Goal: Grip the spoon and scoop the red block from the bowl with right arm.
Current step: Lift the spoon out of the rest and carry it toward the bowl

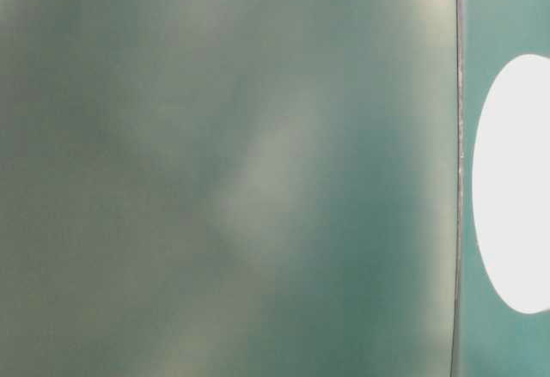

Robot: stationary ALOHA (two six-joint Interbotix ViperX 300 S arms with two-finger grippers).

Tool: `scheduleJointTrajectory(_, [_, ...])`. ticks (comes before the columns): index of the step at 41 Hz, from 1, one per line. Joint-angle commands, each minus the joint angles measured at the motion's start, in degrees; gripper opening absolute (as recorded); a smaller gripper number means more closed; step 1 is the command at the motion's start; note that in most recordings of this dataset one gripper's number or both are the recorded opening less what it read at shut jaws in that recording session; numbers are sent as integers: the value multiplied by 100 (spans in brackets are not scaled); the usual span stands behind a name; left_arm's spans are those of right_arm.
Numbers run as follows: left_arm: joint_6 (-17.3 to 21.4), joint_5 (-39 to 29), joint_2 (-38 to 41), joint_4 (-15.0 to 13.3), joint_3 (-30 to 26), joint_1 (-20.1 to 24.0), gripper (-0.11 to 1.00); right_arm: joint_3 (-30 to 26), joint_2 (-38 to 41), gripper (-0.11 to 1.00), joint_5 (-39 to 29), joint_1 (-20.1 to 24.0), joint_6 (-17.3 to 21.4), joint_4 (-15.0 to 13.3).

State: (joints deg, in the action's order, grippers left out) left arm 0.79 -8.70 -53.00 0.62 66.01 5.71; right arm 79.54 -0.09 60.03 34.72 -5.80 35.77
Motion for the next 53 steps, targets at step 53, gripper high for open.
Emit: scheduleJointTrajectory(53, [0,18,-9,18,-132,26,0,-448,-3621,24,-3296,-1644,-1670,0])
